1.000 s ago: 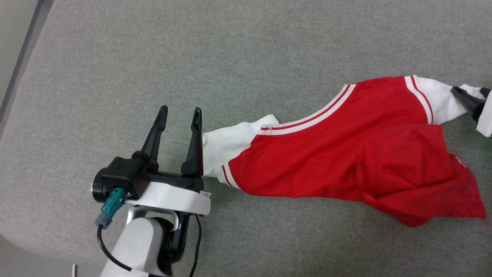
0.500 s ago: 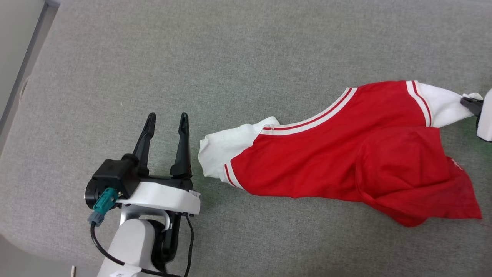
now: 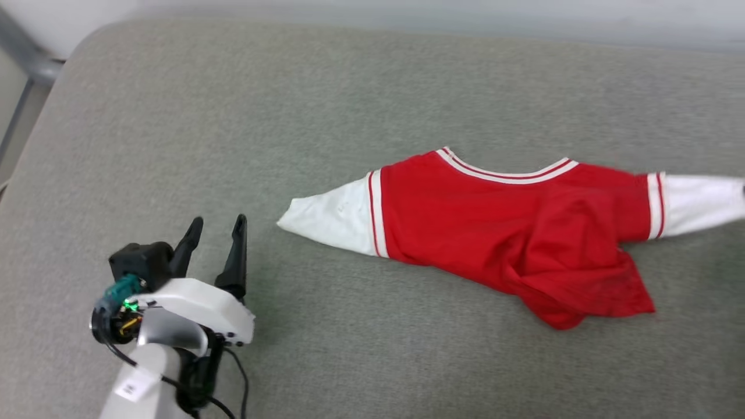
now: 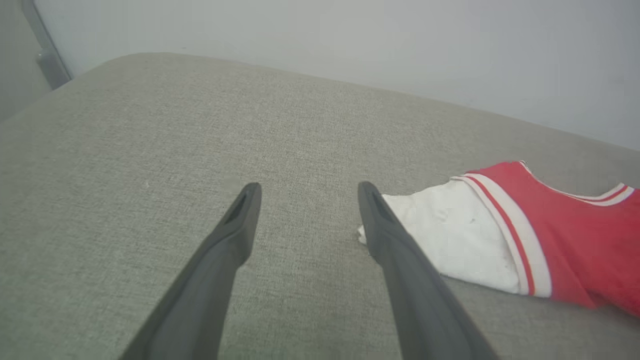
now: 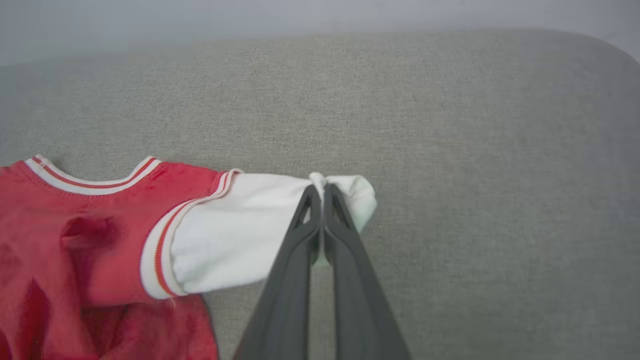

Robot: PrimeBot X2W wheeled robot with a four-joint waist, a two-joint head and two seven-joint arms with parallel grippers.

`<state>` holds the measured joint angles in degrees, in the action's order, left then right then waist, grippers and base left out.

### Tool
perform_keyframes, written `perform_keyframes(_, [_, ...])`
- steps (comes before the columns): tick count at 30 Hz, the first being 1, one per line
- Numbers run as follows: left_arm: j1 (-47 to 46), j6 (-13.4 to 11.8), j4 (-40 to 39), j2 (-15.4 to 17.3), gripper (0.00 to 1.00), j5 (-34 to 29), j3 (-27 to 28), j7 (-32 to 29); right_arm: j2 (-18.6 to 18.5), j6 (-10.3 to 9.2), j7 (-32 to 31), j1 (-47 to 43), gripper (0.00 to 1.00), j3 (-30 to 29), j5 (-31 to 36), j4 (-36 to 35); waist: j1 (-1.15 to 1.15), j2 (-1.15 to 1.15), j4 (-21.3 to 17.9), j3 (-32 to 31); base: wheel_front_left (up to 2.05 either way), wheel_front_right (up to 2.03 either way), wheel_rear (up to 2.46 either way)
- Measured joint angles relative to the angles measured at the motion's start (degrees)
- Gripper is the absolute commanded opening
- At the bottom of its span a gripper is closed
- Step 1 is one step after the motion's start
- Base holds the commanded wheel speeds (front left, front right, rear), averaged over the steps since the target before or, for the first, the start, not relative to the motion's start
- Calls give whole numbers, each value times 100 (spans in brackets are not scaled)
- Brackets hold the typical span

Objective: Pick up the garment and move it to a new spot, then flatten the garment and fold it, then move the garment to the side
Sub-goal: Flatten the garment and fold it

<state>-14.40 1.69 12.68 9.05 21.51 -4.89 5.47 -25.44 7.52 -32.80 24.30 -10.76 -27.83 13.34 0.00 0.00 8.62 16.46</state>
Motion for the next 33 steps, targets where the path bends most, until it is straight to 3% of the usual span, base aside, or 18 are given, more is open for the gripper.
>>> perform_keyframes(5, [-215, 240, 40, 349, 100, 287, -66, -1042, 434, 0, 0, -825, 0, -369, 137, -627, 0, 0, -279, -148, 0, 0, 0])
perform_keyframes(12, [-892, 489, 321, 834, 100, 712, -436, -2679, 925, -1, 1, -1301, 0, -364, 158, -1057, 0, 0, -628, -138, 0, 0, 0])
perform_keyframes(17, [-1459, 538, 745, 1112, 100, 965, -724, -3611, 1033, -1, 58, -1284, 0, -204, 141, -1105, 0, 0, -833, 35, 0, 0, 0])
perform_keyframes(23, [-1997, 571, 1316, 1345, 100, 1191, -992, -4273, 1095, -1, 162, -1129, 0, -26, 90, -1063, 0, 0, -1057, 319, 0, 0, 0])
perform_keyframes(29, [-2457, 566, 1417, 1695, 100, 1499, -1660, -5154, 1095, 0, 254, -1003, 0, 36, 56, -929, -1, 0, -1223, 546, 0, 0, 0])
perform_keyframes(30, [-2518, 561, 1366, 1792, 88, 1535, -1824, -5308, 1093, 0, 255, -988, 0, 41, 56, -906, -1, 0, -1243, 567, 0, 0, 0])
perform_keyframes(32, [-2616, 537, 1255, 1941, 14, 1659, -2093, -5579, 1085, 0, 264, -964, 0, 42, 56, -879, -1, 0, -1267, 603, 0, 0, 0])
perform_keyframes(33, [-2649, 537, 1187, 2006, 0, 1674, -2213, -5647, 1076, 0, 285, -934, 0, 37, 56, -868, -2, 0, -1272, 622, 0, 0, 0])
